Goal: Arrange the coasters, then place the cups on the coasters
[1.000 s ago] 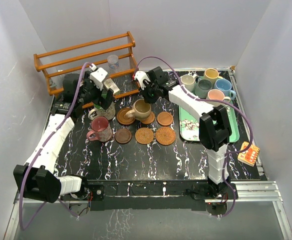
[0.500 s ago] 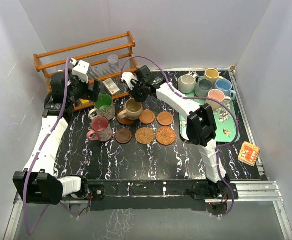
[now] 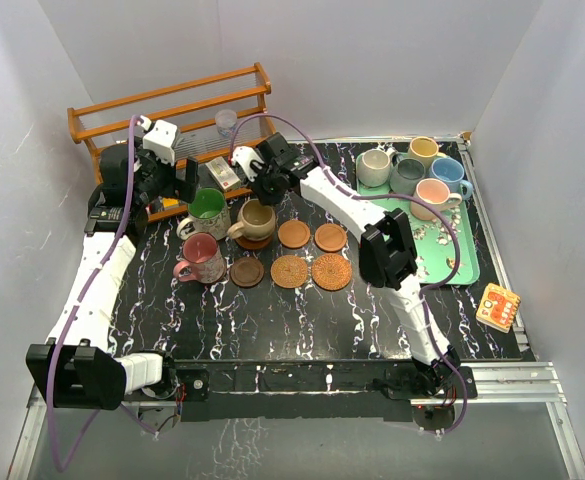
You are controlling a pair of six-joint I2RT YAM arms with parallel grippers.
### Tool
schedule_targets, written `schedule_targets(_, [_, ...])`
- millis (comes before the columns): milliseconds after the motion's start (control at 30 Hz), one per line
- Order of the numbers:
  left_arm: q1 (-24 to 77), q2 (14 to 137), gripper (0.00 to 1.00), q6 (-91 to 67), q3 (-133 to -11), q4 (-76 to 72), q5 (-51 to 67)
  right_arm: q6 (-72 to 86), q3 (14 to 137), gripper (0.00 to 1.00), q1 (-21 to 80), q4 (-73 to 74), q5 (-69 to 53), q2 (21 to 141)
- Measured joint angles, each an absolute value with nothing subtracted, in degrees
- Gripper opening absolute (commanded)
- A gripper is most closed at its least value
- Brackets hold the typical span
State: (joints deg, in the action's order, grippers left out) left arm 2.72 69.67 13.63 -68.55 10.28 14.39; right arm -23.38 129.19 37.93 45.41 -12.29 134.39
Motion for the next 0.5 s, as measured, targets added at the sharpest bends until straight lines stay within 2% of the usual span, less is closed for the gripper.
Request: schedule_targets(500, [2.7,69.7,0.99,13.6,-68.1,9.7,14.5,-22.3,130.9,0.0,39.0,46.2,-12.1,136.4])
